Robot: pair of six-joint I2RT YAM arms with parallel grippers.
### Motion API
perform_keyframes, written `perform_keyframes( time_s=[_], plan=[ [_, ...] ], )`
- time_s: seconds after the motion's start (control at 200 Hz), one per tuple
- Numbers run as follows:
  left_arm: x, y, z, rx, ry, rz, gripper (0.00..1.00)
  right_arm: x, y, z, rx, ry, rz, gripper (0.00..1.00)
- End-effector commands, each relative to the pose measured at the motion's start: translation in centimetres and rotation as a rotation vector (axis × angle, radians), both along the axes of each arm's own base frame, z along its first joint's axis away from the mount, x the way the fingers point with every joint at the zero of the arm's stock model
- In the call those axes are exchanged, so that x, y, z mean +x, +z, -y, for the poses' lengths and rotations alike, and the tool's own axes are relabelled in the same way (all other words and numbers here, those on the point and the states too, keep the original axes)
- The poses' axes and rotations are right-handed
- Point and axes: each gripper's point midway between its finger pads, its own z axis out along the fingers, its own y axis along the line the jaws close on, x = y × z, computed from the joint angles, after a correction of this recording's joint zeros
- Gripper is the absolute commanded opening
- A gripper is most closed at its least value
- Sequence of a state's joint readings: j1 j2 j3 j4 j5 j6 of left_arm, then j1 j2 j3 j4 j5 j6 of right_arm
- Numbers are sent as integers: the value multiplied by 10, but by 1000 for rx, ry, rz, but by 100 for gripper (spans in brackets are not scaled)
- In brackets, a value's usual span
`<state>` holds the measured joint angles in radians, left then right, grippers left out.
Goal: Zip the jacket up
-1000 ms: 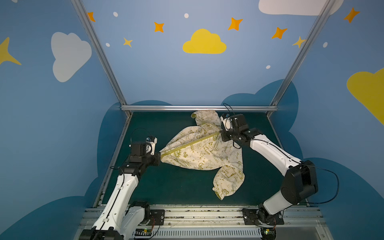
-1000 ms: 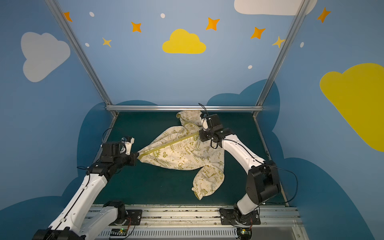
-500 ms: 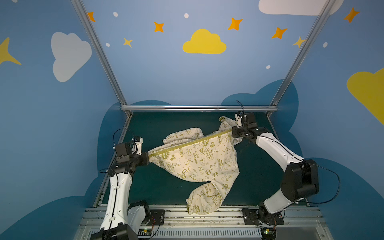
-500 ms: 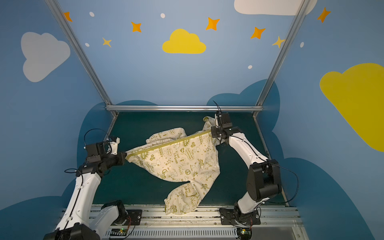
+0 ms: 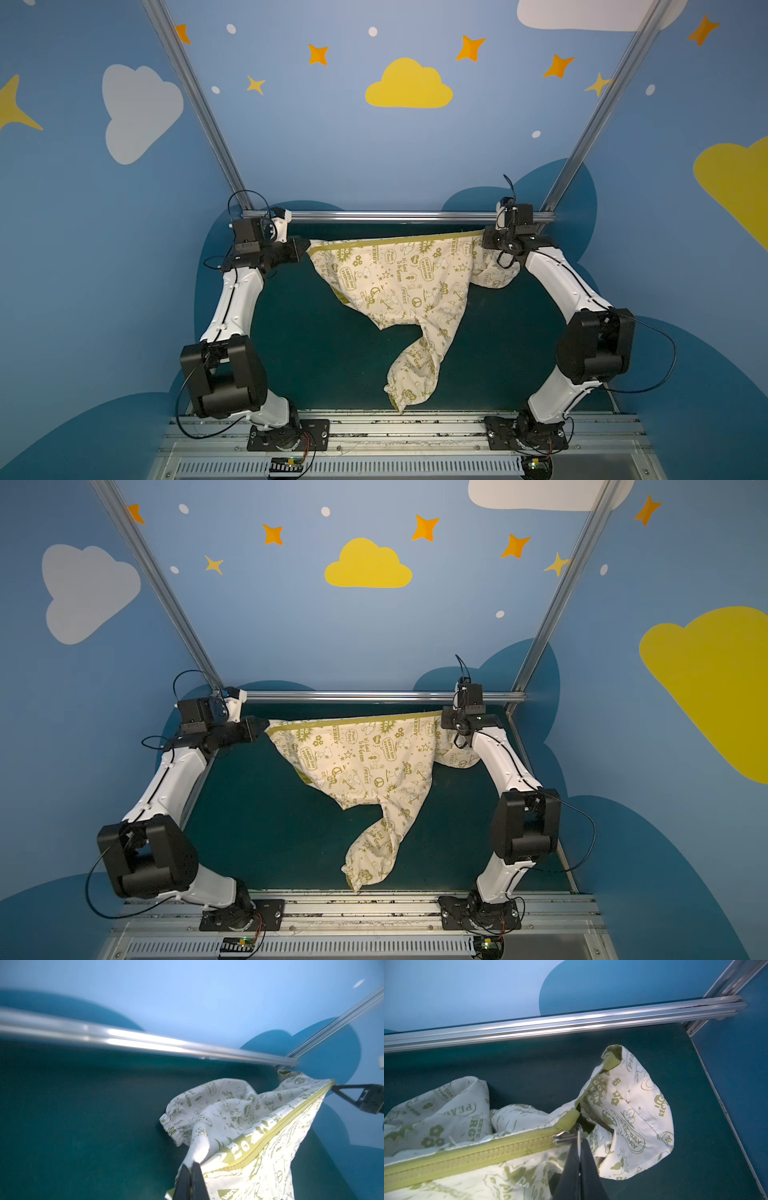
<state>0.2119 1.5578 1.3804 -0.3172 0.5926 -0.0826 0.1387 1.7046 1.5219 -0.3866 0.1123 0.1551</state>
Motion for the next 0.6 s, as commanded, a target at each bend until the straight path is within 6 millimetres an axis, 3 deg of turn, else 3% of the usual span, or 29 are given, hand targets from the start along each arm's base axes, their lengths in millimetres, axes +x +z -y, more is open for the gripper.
perform_keyframes(
  time_s=[0.0, 0.065, 0.13, 0.411, 0.596],
  plan=[
    [8, 31, -29, 54, 108, 94, 3, -15, 25, 64, -99, -186, 51, 0],
    [2, 29, -27, 67, 97, 98, 3, -32, 10, 68, -112, -191, 14, 0],
    [-10, 14, -24, 97, 67, 42, 3, -52, -13, 72, -132, -200, -39, 0],
    [-64, -84, -11, 164, 2, -219, 3, -136, -103, 83, -88, -298, -290, 0],
    [-87, -121, -3, 188, -2, -322, 3, -163, -134, 90, -48, -389, -332, 0]
  ],
)
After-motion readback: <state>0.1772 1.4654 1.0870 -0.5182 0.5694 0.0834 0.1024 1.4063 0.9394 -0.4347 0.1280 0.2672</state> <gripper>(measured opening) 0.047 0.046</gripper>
